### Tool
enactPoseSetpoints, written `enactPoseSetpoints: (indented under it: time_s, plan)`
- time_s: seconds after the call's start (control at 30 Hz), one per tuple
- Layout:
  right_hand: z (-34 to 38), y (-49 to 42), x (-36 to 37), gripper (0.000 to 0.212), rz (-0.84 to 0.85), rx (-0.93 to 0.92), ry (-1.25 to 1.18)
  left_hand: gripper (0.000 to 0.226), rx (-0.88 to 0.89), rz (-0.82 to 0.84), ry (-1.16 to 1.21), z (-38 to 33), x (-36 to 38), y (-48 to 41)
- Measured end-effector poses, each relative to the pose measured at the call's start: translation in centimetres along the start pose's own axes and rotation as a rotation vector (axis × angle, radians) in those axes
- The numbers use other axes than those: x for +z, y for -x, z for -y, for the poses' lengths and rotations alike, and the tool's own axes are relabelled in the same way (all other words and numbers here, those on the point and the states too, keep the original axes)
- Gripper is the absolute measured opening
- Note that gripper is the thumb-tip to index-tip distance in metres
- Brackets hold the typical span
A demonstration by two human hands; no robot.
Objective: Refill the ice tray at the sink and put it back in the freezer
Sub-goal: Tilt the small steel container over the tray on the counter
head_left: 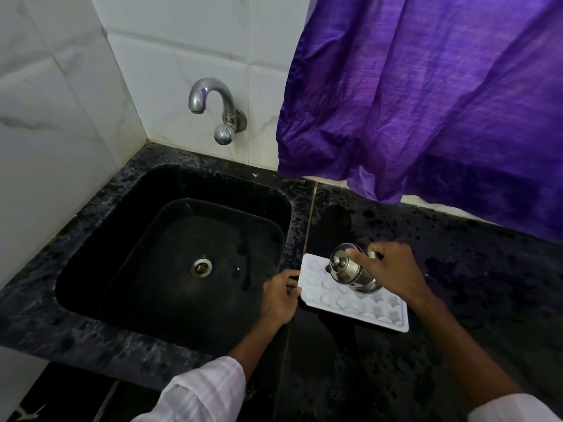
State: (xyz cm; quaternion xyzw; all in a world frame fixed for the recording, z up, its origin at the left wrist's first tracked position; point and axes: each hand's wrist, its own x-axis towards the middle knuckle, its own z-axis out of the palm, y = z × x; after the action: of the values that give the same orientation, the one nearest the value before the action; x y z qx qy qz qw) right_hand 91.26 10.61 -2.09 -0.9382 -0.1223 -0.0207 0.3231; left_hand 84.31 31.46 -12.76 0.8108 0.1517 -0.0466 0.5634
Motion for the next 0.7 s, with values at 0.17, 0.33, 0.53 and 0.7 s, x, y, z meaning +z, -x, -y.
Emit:
enactPoseSetpoints:
  time_s: [0.17,0.33,0.53,0.7]
  plan:
    - [0.2,0.9,0.0,0.061,-0.017,-0.038,0.018,0.035,0.006,0.004,0.002,0.1,0.0,0.0]
    - [0.0,1.8,0.1,0.062,-0.018,-0.033,0.012,0.034,0.016,0.007,0.006,0.1,-0.1,0.0]
    - [-0.1,2.9,0.2,0.062,-0.011,-0.003,0.010,0.033,0.021,0.008,0.000,0.3,-0.1,-0.1]
    - [0.0,3.7,-0.1,0.062,-0.017,0.023,0.007,0.032,0.021,0.018,-0.008,0.3,-0.1,-0.1]
